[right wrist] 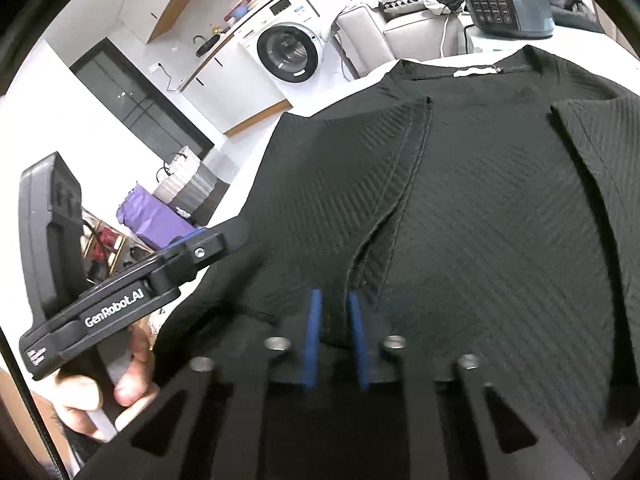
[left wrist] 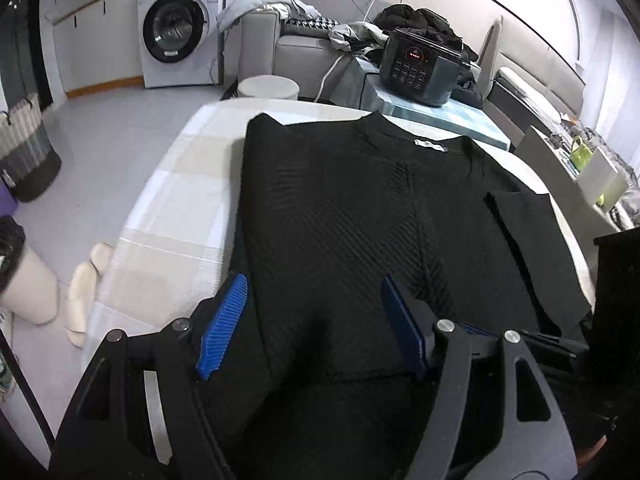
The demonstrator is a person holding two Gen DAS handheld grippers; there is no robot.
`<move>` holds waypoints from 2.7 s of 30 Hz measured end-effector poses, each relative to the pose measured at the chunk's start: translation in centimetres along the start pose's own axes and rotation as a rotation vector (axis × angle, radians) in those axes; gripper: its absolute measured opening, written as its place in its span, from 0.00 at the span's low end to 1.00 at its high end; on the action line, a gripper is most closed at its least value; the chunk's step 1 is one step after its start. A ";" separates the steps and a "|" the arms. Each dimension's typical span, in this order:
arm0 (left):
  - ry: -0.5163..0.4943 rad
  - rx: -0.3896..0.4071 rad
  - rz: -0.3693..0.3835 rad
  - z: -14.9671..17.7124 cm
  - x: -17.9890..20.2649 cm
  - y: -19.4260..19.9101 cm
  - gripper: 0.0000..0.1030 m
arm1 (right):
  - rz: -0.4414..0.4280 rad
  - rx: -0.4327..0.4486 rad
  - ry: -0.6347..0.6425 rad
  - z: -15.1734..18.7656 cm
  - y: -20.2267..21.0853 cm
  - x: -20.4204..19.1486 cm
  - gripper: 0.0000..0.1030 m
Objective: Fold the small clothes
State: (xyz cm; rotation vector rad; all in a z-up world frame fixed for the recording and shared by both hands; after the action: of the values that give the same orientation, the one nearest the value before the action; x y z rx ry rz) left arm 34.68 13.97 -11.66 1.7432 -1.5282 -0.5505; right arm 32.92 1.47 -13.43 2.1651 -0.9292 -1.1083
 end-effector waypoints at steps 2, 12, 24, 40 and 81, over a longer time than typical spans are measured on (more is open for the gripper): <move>0.008 0.000 -0.001 0.1 -0.2 0.3 0.65 | -0.007 -0.004 0.007 0.3 0.3 -0.4 0.06; 0.030 -0.040 -0.005 1.5 -1.3 0.7 0.65 | 0.028 -0.040 -0.013 1.0 1.0 0.4 0.12; -0.189 -0.104 0.091 3.6 7.2 -1.4 0.65 | 0.167 0.066 0.011 0.0 6.4 3.6 0.28; -0.327 -0.101 0.130 5.1 10.7 -1.2 0.15 | 0.359 0.065 0.000 2.5 12.9 12.4 0.44; -0.215 -0.093 0.016 4.3 5.3 -1.2 0.58 | 0.451 0.019 0.211 3.3 11.0 10.6 0.31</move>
State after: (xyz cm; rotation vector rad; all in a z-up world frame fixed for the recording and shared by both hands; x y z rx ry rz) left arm 33.41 7.79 -14.49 1.6417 -1.6340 -0.8100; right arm 31.03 -13.99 -12.39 1.9053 -1.2487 -0.6432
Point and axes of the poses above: each gripper's, at about its wrist camera, not at the fingertips, and y roughly against the way its jaws point, x to its right, z to its underside, the point moved 8 cm from there along -y, roughly the way its jaws point
